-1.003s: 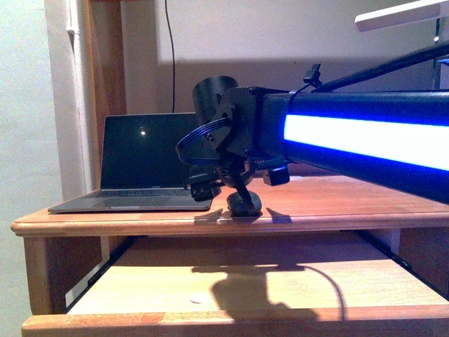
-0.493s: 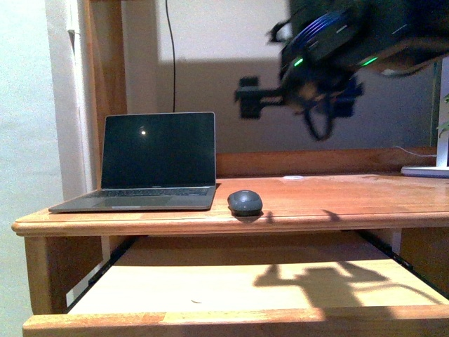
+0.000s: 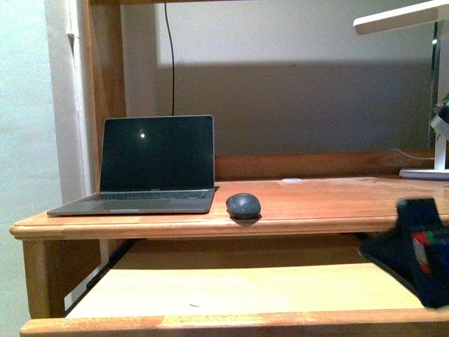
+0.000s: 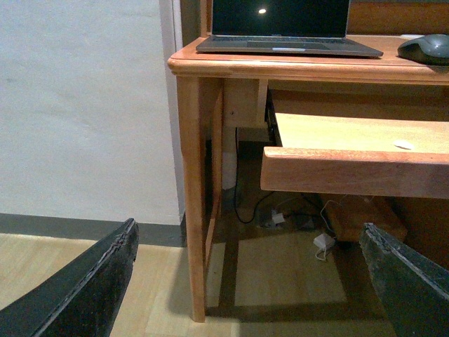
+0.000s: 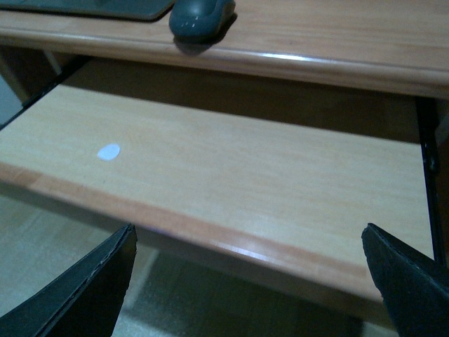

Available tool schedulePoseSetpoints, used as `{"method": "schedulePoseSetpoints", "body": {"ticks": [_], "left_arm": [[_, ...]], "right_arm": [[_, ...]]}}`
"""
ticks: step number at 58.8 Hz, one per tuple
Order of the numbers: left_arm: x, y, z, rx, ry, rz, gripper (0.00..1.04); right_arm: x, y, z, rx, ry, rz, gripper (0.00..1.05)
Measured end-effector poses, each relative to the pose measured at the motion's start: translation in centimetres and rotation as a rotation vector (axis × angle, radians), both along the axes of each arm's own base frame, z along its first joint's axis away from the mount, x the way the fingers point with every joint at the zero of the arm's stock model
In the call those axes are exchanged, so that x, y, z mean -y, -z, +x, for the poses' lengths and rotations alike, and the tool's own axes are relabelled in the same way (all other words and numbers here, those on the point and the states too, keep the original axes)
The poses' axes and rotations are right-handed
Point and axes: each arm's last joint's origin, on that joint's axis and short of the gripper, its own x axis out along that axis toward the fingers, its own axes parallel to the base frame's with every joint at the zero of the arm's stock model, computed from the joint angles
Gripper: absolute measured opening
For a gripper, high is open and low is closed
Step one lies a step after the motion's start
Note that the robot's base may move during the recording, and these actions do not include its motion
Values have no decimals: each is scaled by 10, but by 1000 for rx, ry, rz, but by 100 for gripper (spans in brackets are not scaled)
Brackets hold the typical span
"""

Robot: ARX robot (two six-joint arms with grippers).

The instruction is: Place mouse

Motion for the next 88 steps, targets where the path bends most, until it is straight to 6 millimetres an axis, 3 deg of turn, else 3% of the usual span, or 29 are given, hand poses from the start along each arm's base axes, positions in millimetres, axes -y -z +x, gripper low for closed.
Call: {"method": "schedulePoseSetpoints", "body": {"ticks": [10, 24, 41, 88], "left_arm": [[0, 0, 0, 0, 0, 0, 97], [0, 0, 0, 0, 0, 0, 97], [0, 0, 0, 0, 0, 0, 97], [0, 0, 0, 0, 0, 0, 97]], "right_arm": [[-3, 33, -14, -52, -9, -46, 98], [-39, 61, -7, -69, -61, -91, 98], [-76, 68, 11, -65, -95, -108, 98], [-116, 87, 40, -78, -89, -148, 98]]}}
